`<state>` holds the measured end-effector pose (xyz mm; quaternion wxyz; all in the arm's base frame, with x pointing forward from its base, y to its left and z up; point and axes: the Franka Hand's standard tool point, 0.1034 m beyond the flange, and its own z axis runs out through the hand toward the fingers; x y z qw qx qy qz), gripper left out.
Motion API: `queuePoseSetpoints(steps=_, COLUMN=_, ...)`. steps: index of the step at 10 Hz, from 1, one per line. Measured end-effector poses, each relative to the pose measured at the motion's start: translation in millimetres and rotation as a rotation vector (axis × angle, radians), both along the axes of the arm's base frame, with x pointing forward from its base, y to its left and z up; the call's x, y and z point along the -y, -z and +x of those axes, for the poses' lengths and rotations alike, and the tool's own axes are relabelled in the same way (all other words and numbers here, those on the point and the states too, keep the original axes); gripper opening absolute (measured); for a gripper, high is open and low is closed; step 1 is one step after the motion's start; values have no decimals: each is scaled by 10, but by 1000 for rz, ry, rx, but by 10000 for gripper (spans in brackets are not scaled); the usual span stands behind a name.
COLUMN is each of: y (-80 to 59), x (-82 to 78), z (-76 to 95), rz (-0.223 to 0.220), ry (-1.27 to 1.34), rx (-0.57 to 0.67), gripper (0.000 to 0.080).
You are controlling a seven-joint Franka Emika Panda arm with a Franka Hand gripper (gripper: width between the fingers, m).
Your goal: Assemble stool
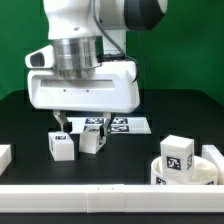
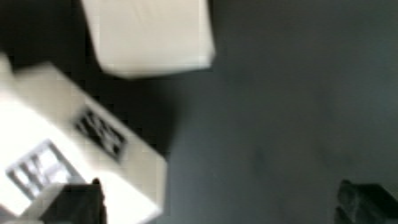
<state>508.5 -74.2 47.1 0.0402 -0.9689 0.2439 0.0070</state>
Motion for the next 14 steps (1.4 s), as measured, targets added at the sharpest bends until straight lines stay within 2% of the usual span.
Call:
queuePoseSetpoints(steps=2, y=5, x=-14, z=-7, rz=16, ry=-1, rx=-24, gripper=649)
queuePoseSetpoints(steps=6, y=2, x=-50, z=-103, rz=184, ry=0, rx=-300, gripper=649)
queuePoseSetpoints(steps=8, y=31, x=-36, z=-101, rz=230, ry=0, rx=-382, gripper=649)
queuePoseSetpoints(steps=11, y=38, x=-62, z=-176, rz=336, ry=-20, rx=-563, gripper=649)
queuePoseSetpoints(steps=12, y=48, x=-51, z=-159, rz=362, ry=-24, rx=-610, gripper=649)
queuePoseSetpoints(steps=14, y=76, x=-50, z=-229, rz=410, ry=-27, rx=-702, gripper=649)
